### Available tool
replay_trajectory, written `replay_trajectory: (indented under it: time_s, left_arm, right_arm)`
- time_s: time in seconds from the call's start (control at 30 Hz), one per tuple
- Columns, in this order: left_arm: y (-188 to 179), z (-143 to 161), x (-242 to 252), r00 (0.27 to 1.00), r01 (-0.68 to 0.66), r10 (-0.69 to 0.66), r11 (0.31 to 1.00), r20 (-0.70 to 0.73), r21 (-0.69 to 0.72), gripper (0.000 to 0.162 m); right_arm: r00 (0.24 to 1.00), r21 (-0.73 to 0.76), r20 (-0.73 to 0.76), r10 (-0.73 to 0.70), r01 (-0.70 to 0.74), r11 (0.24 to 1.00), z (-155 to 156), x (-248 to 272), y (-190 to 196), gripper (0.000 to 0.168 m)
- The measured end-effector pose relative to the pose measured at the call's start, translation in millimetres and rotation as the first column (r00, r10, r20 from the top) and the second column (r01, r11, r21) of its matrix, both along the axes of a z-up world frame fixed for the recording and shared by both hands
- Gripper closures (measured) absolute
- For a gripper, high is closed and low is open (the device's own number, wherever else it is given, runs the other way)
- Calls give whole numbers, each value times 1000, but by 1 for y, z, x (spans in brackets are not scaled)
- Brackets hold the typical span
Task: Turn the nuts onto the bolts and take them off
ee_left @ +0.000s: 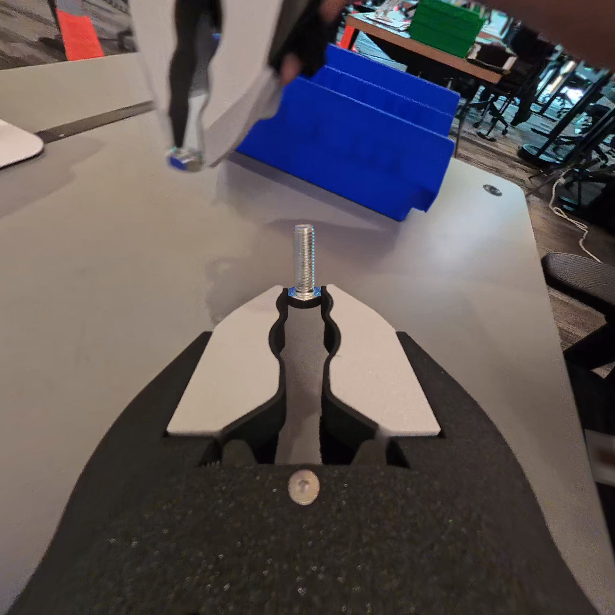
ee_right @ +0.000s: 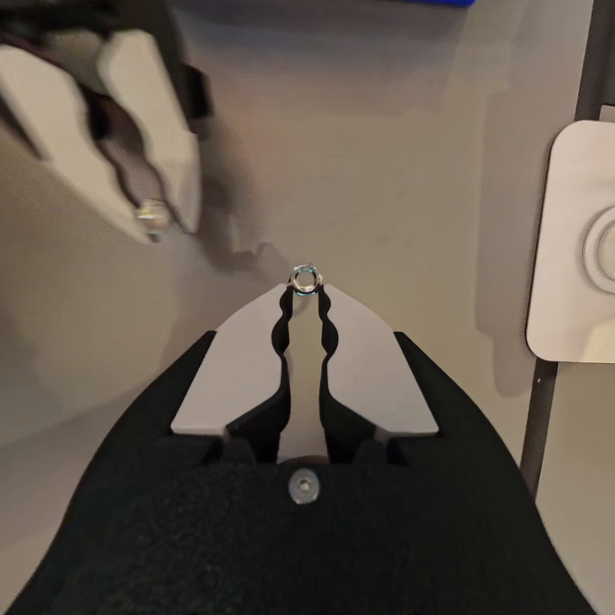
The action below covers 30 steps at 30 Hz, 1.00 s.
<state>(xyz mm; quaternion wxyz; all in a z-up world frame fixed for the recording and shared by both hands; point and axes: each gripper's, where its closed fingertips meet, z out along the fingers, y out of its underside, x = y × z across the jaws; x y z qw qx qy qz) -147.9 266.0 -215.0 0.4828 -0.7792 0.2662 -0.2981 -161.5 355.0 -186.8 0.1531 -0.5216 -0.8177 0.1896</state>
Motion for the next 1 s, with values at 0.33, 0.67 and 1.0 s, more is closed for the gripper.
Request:
replay_trajectory:
  time_s: [0.33,0.67,1.0]
  left_arm:
    - [38,0,18,980,195,-192,978,-49,72,144]
    - [31,1,18,968,251,-251,967,-18,46,144]
    - [33,-6,16,970,242,-242,970,0,-17,144]
  right_arm:
    - [996,-168,-78,32,-44,985,18,30,-37,154]
    - [989,-126,-80,128,-137,983,13,21,-53,156]
    - [994,-130,-61,96,-103,986,-10,21,-49,156]
